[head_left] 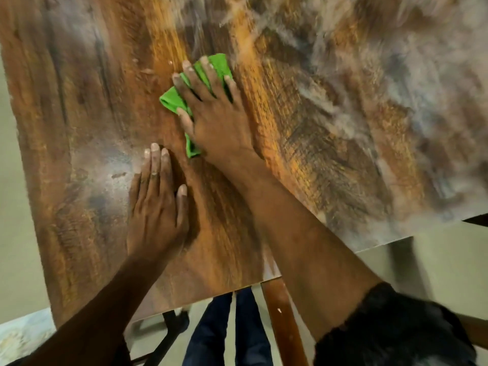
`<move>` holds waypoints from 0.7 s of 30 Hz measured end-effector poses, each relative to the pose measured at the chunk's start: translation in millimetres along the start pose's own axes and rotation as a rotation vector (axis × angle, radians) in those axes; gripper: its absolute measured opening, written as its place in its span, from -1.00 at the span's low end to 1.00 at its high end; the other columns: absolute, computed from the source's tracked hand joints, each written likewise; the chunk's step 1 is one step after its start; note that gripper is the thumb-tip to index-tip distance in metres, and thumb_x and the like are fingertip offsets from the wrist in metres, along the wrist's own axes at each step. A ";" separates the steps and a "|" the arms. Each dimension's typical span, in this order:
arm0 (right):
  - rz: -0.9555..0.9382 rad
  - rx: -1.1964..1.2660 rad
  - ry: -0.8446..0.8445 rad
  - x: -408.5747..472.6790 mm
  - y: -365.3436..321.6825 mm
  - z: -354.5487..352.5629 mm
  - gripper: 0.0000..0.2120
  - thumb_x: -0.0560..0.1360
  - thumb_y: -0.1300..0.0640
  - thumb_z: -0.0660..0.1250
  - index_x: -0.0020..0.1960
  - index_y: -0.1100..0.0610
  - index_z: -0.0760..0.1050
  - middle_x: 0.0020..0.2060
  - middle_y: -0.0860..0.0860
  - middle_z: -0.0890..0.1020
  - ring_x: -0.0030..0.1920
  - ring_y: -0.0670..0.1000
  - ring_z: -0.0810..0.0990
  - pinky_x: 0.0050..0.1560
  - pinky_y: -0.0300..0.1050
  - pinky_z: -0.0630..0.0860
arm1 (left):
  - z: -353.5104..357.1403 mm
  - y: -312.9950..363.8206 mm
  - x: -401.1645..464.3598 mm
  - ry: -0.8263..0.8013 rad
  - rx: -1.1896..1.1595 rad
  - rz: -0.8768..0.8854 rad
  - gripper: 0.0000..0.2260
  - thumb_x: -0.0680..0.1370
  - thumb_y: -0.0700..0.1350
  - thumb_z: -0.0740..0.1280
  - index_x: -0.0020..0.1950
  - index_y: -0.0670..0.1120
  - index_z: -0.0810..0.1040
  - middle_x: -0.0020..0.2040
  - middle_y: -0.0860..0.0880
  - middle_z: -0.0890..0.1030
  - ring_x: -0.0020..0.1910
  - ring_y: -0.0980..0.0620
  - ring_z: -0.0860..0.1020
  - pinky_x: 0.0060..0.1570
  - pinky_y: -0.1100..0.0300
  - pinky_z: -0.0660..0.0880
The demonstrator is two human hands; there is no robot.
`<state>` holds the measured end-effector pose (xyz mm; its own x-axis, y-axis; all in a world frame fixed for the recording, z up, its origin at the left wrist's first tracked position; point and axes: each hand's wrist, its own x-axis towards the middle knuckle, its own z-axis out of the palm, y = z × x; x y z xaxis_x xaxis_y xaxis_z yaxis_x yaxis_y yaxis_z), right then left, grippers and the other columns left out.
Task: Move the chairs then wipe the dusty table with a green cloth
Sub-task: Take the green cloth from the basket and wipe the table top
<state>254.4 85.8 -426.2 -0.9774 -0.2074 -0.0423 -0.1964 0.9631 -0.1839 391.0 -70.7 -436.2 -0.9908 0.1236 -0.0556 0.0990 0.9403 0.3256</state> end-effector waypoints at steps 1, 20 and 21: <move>0.051 0.005 0.011 -17.6 14.2 -2.4 -0.41 0.74 -0.19 -0.04 0.73 -0.07 0.05 0.73 -0.05 0.03 0.72 0.08 -0.07 0.66 0.19 -0.01 | -0.1 -0.3 -0.2 0.002 -0.004 0.005 -0.41 0.76 0.05 -0.04 0.75 -0.14 -0.06 0.76 -0.10 -0.06 0.74 0.03 -0.11 0.71 -0.05 -0.09; 0.244 0.010 -0.157 -266.8 29.7 -11.8 -0.39 0.75 -0.24 -0.04 0.73 -0.07 -0.03 0.73 -0.04 -0.05 0.72 0.09 -0.13 0.66 0.32 0.10 | -3.2 0.3 2.4 0.005 -0.001 0.020 -0.41 0.74 0.00 0.00 0.74 -0.18 -0.04 0.75 -0.15 -0.03 0.74 -0.05 -0.07 0.70 -0.13 -0.01; 0.327 0.013 -0.124 -270.3 56.8 -16.5 -0.40 0.75 -0.23 -0.03 0.73 -0.06 0.00 0.73 -0.03 -0.03 0.72 0.10 -0.13 0.65 0.33 0.09 | -3.4 0.5 2.5 0.005 -0.007 0.018 -0.41 0.75 0.00 0.00 0.74 -0.17 -0.04 0.76 -0.14 -0.04 0.74 -0.05 -0.08 0.70 -0.12 -0.02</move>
<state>506.2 199.4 -409.0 -0.9711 0.0917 -0.2202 0.1273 0.9800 -0.1531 388.3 -71.0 -433.1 -0.9893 0.1387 -0.0452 0.1160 0.9359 0.3327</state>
